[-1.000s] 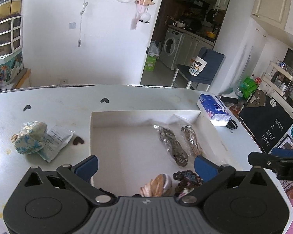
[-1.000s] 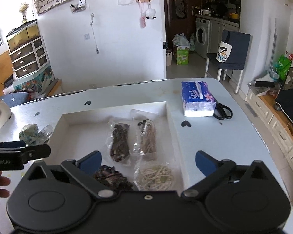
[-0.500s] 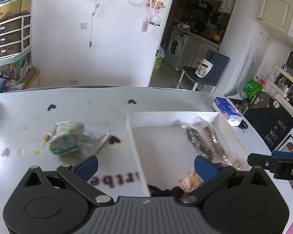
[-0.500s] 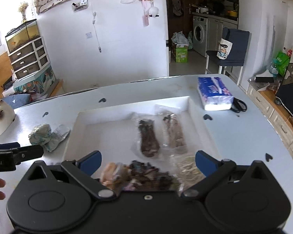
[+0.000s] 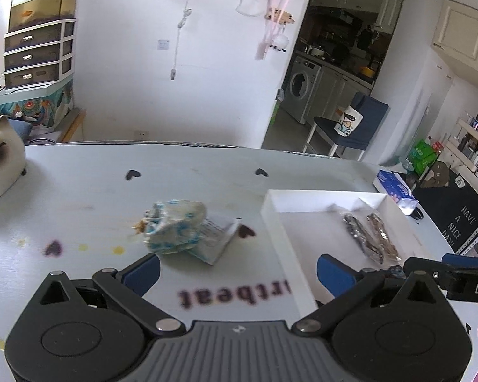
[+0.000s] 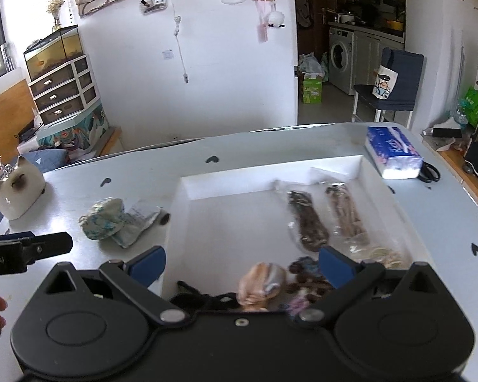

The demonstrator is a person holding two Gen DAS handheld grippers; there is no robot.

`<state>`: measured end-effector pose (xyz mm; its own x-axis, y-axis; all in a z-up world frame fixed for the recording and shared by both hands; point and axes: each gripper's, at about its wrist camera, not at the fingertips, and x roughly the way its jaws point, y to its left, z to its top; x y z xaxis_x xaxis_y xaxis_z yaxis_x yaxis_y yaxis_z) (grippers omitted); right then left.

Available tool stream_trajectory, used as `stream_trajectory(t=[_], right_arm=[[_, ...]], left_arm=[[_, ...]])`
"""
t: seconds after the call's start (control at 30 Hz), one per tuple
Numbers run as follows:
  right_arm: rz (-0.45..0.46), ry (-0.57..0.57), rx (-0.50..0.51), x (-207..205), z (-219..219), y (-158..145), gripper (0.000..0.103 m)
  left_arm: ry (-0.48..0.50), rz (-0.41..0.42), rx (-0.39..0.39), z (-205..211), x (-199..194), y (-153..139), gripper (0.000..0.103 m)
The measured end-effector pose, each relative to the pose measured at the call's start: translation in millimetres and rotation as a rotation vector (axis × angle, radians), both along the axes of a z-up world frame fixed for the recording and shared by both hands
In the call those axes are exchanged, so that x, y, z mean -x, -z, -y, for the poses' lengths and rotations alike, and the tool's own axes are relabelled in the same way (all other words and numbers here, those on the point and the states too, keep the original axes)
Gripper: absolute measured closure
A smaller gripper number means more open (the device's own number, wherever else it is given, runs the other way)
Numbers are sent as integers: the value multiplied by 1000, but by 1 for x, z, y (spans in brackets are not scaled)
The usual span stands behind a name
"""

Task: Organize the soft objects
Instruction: 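Move both tools from the tray toward the floral pouch and white packet, then grasp the blue floral drawstring pouch with the left tool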

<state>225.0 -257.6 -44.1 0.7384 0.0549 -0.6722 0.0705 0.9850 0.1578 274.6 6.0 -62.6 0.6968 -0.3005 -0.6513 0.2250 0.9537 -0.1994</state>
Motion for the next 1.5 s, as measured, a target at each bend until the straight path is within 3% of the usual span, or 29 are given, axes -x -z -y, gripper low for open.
stream_trajectory(t=[0.47, 0.83, 1.07, 1.4, 1.5], right_arm=[[44, 32, -49, -2, -37, -2, 0], [42, 54, -32, -20, -50, 7, 0], [71, 6, -35, -43, -58, 17, 0], [47, -67, -63, -89, -82, 30, 1], [25, -126, -80, -106, -89, 32, 18]], left_arm=[[-26, 12, -42, -28, -52, 14, 0], [-10, -96, 13, -40, -113, 50, 2], [-15, -139, 41, -44, -134, 70, 21], [27, -122, 74, -52, -143, 77, 50], [31, -110, 88, -59, -138, 72, 62]])
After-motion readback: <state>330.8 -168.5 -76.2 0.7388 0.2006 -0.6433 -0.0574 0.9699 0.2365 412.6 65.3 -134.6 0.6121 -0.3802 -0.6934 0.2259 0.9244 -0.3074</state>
